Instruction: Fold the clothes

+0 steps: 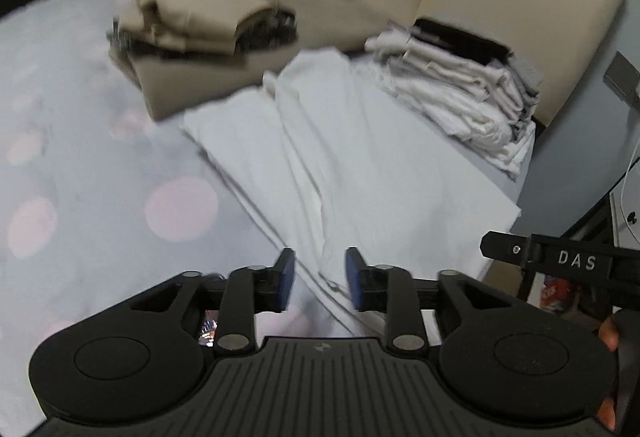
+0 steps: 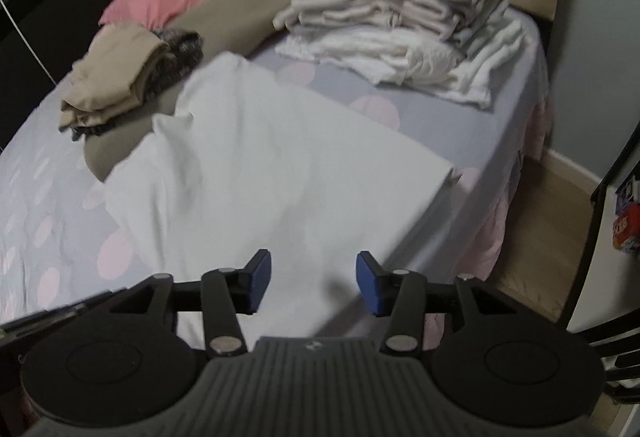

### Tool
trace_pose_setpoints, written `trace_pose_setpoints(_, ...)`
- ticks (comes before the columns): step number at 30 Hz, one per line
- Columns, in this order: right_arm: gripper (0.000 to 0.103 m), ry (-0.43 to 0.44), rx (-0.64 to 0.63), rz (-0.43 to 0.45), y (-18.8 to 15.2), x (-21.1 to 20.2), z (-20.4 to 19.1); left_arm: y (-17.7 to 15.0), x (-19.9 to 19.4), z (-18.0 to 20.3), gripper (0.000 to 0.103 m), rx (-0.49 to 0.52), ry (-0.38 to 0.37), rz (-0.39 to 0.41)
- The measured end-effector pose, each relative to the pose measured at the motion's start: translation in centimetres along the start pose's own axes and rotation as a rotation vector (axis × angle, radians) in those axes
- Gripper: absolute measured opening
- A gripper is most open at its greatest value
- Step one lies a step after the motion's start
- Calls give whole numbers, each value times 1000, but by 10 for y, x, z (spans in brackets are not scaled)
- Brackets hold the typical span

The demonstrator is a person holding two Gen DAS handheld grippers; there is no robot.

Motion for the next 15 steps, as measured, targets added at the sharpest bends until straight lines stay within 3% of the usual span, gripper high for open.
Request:
trace_pose_setpoints(1,54,-4,-5,32,-3,-8,-2,-1,-4,5,40,22,3,19)
trace_pose_setpoints(7,62,-22,16,186,-17,-49,-8,-14,-24,21,51,165,64,68)
trace_pose_setpoints(15,64,-87,85,222,-34,-73,-18,-22,-44,10,62,226,97,67)
Point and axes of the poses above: each gripper's, at about its wrist camera, not at the fingertips, and x roughly the way its jaws point, z to its right, y to its top, the point moved 6 cm from there along x, roughly the way its jaws point, and after that the axes turned 13 degrees about -y, right-handed, at the moved point
